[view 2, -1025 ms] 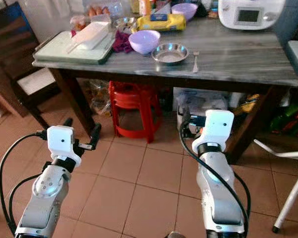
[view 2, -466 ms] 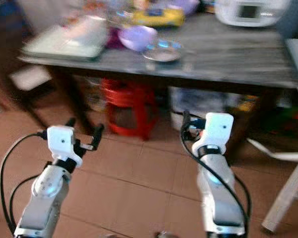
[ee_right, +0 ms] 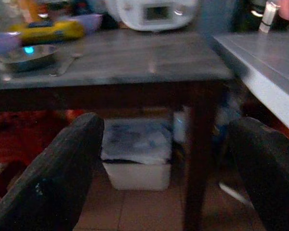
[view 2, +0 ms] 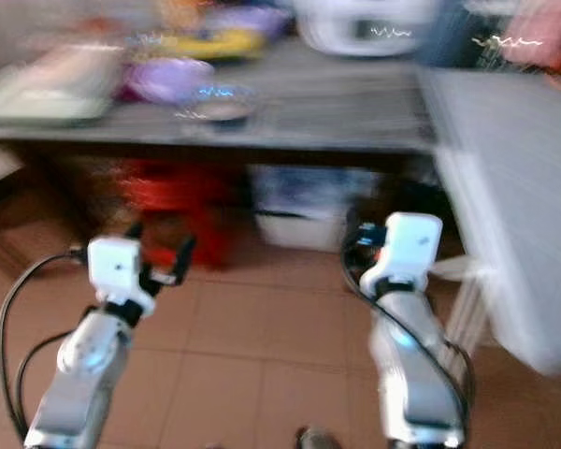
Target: Setting the table
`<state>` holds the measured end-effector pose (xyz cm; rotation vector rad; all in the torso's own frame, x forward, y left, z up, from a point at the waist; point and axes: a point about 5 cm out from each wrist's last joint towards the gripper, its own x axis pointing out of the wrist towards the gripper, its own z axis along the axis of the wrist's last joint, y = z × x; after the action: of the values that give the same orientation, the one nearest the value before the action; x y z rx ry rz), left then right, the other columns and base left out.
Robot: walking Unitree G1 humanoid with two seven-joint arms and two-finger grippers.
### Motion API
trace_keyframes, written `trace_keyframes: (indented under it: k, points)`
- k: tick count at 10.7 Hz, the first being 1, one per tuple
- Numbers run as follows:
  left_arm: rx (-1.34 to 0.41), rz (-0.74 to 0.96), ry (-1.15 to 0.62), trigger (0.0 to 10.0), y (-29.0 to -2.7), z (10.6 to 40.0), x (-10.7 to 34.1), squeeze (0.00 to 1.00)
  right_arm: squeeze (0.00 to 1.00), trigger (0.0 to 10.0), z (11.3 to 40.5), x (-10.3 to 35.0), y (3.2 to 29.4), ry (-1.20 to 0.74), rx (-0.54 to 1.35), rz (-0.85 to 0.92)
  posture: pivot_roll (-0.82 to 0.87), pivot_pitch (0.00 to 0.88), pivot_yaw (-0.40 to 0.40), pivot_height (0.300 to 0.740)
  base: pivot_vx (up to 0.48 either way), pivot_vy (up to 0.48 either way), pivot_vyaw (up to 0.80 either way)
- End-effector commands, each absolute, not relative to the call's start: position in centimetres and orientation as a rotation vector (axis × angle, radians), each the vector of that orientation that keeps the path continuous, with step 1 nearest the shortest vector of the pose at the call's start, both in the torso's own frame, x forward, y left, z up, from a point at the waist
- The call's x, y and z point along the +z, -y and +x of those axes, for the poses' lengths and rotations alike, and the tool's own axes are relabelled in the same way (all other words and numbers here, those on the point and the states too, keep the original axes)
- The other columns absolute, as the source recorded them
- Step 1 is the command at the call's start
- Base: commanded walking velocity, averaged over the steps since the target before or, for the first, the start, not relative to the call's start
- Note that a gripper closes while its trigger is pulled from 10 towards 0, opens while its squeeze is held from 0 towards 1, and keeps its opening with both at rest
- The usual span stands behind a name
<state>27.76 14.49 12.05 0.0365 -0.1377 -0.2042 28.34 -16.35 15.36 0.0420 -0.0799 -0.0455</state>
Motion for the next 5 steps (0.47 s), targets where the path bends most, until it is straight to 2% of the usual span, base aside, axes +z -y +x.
trace_keyframes:
  k: [1,5]
  points:
    - [-0.202,0.036,0.138,10.0,-14.76,27.65,12.08,0.0,0.0,10.0,28.49,15.92,15.97,0.099,-0.025,0.042,-0.09,0.146,0.084,0.74,0.0,-0.322,0.0]
    - [-0.205,0.027,0.142,10.0,-14.33,27.75,12.1,0.0,0.0,10.0,28.6,16.13,15.83,0.109,-0.013,0.027,-0.09,0.145,0.083,0.74,0.0,-0.302,0.0]
